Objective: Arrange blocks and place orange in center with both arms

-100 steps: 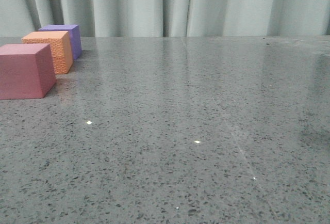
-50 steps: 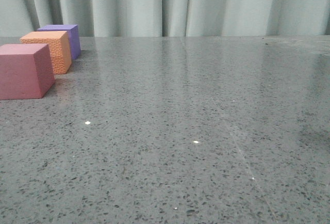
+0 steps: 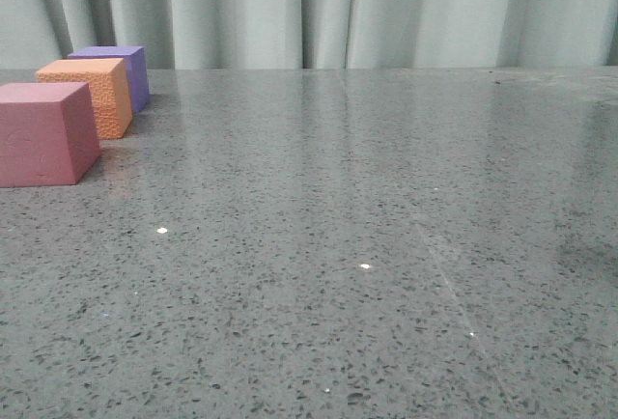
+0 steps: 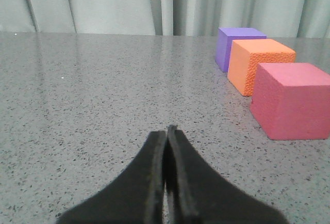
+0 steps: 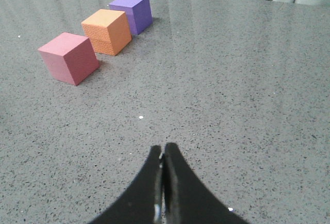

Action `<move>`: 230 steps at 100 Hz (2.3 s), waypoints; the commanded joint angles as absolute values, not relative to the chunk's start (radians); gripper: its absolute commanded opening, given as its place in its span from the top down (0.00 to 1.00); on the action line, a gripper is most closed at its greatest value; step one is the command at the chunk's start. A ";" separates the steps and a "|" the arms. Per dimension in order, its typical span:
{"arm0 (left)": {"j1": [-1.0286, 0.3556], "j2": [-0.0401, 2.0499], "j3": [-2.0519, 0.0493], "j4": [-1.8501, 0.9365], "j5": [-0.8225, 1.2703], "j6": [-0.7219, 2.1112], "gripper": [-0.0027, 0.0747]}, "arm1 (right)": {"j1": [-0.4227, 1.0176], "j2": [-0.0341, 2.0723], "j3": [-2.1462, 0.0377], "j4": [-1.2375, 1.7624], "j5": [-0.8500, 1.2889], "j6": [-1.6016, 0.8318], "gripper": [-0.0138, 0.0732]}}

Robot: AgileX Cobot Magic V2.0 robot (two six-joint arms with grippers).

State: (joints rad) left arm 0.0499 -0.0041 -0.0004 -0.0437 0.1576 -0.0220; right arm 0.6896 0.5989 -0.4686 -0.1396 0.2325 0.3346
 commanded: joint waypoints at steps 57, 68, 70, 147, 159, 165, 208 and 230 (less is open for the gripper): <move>0.051 -0.036 0.021 -0.053 0.060 -0.022 0.99 | 0.688 0.598 -0.495 -0.143 0.132 0.332 0.98; 0.051 -0.036 0.021 -0.053 0.060 -0.022 0.99 | 0.688 0.598 -0.495 -0.143 0.132 0.332 0.98; 0.051 -0.036 0.021 -0.053 0.060 -0.022 0.99 | 0.688 0.598 -0.495 -0.143 0.132 0.332 0.98; 0.051 -0.036 0.021 -0.053 0.060 -0.022 0.99 | 0.625 0.598 -0.495 -0.209 0.131 0.332 0.98; 0.051 -0.036 0.021 -0.053 0.060 -0.022 0.99 | 0.572 0.581 -0.495 -0.234 0.130 0.332 0.98; 0.051 -0.036 0.021 -0.053 0.060 -0.022 0.99 | 0.539 0.569 -0.495 -0.237 0.129 0.331 0.98; 0.051 -0.036 0.021 -0.053 0.060 -0.022 0.99 | 0.262 0.378 -0.287 -0.230 -0.137 0.285 0.98; 0.051 -0.036 0.021 -0.053 0.060 -0.022 0.99 | 0.162 0.253 -0.146 -0.189 -0.153 0.285 0.98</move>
